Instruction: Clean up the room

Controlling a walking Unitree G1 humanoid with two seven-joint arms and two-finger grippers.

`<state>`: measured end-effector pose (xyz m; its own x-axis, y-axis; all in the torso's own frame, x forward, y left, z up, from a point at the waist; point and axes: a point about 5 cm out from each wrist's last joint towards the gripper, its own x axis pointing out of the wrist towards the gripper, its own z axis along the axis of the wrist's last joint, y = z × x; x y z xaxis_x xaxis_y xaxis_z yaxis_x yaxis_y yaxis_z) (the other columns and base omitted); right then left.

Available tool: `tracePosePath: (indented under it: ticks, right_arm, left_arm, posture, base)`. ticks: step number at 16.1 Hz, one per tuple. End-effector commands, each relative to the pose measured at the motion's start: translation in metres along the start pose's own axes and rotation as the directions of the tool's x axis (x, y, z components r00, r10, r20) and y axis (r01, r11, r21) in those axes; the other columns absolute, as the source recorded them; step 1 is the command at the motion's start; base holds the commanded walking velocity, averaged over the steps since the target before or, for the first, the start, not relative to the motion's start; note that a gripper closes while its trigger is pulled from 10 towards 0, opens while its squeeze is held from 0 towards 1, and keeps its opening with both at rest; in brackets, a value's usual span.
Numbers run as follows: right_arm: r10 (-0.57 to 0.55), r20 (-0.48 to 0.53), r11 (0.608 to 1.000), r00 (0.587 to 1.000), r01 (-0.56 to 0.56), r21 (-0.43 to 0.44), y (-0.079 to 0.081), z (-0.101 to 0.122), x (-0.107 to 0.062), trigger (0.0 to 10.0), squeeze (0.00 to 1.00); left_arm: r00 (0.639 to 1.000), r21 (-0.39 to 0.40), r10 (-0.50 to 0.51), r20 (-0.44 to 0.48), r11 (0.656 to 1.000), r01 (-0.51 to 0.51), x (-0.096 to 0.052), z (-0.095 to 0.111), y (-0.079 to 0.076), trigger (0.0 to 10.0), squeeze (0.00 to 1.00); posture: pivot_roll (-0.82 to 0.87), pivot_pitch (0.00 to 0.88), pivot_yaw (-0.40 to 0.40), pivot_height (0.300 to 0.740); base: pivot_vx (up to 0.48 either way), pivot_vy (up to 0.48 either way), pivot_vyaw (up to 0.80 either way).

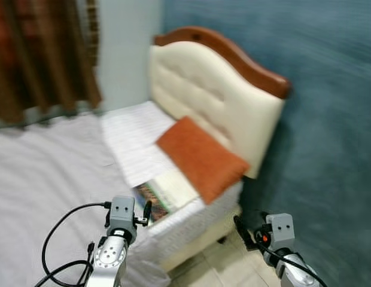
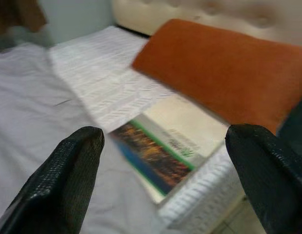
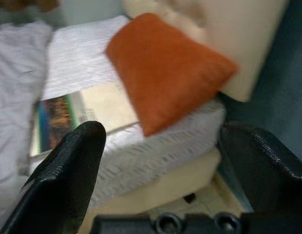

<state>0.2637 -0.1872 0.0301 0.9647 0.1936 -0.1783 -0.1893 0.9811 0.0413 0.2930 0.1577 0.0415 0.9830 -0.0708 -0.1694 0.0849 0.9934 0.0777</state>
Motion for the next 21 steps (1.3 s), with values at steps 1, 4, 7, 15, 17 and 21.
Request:
tracePosePath:
  ticks: [1,4,7,15,17,21]
  right_arm:
    - [-0.023,0.02,1.0,1.0,0.023,-0.002,-0.005,0.005,-0.001,10.0,0.0]
    - [-0.048,0.033,0.999,0.998,0.048,0.001,-0.007,0.006,-0.001,10.0,0.0]
    - [-0.085,0.053,0.996,0.995,0.084,0.029,-0.011,0.008,-0.003,10.0,0.0]
    - [-0.093,0.049,0.995,0.994,0.091,0.043,-0.011,0.006,-0.003,10.0,0.0]
    - [-0.099,0.051,0.994,0.994,0.097,0.042,-0.013,0.006,-0.004,10.0,0.0]
    - [-0.111,0.052,0.993,0.992,0.109,0.045,-0.015,0.005,-0.006,10.0,0.0]
  left_arm:
    - [1.0,0.004,-0.025,0.009,1.0,0.025,0.003,0.003,-0.003,10.0,0.0]
    - [0.999,0.011,-0.046,0.018,0.999,0.046,0.005,0.005,-0.006,10.0,0.0]
    - [0.992,0.091,-0.123,0.009,0.988,0.122,0.01,0.009,-0.011,10.0,0.0]
    - [0.981,0.103,-0.192,0.041,0.977,0.187,0.014,0.016,-0.018,10.0,0.0]
    - [0.979,0.103,-0.2,0.035,0.975,0.196,0.013,0.013,-0.018,10.0,0.0]
    - [0.978,0.089,-0.207,0.037,0.975,0.204,0.014,0.012,-0.021,10.0,0.0]
  posture:
    - [-0.05,0.0,-0.045,0.74]
    - [-0.05,0.0,-0.044,0.74]
    - [-0.05,0.0,-0.048,0.74]
    - [-0.05,0.0,-0.036,0.74]
    - [-0.07,0.0,-0.032,0.74]
    - [-0.07,0.0,-0.028,0.74]
  base:
    - [0.0,-0.289,-0.77]
    - [0.0,-0.303,-0.77]
    - [0.0,0.0,-0.78]
    - [0.0,0.0,-0.78]
    - [0.0,0.0,-0.78]
    - [0.0,0.0,-0.78]
